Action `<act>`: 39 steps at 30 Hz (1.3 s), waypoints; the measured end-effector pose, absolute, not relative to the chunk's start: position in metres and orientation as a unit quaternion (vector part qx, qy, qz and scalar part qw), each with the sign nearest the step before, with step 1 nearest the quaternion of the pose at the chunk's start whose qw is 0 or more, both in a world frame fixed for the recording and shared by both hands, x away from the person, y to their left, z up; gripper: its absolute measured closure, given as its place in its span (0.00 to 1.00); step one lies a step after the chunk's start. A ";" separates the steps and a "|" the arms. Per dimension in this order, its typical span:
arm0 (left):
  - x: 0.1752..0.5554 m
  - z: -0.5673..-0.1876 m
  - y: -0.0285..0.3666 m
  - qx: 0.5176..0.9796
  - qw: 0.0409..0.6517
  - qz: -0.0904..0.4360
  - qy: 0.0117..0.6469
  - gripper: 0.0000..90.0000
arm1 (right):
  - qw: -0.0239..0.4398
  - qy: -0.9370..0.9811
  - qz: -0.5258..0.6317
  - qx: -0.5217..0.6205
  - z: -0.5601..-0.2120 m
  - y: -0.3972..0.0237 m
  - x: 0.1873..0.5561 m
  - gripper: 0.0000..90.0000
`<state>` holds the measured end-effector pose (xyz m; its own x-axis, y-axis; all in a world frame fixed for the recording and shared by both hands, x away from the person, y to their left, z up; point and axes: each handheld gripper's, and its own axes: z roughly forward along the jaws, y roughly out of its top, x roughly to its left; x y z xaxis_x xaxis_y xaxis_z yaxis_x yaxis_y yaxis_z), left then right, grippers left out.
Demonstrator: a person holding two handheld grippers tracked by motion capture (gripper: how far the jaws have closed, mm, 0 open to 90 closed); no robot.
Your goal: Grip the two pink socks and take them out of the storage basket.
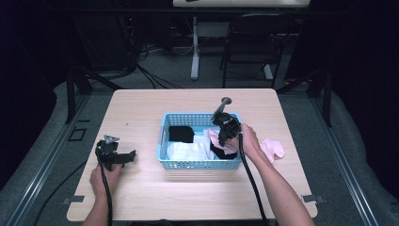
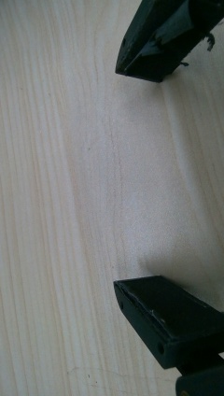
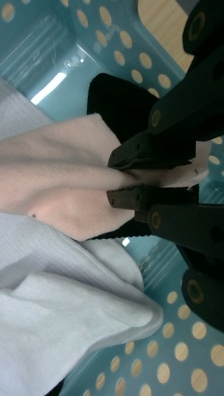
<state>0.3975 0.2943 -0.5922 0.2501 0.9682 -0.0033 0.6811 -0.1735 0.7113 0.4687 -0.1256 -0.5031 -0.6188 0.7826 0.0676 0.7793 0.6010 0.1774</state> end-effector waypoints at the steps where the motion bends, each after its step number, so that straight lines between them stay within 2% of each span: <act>1: 0.398 -0.592 0.294 0.729 0.306 0.235 0.565 0.00 | 0.008 0.899 0.089 0.429 -0.499 -0.128 0.469 0.91; 9: 0.397 -0.592 0.294 0.729 0.306 0.235 0.566 0.00 | 0.002 0.897 0.103 0.429 -0.487 -0.131 0.465 0.94; 30: 0.397 -0.592 0.294 0.729 0.306 0.235 0.566 0.00 | 0.012 0.899 0.136 0.417 -0.446 -0.130 0.458 0.95; 39: 0.398 -0.592 0.294 0.729 0.306 0.235 0.565 0.00 | 0.024 0.893 0.165 0.419 -0.416 -0.140 0.455 0.95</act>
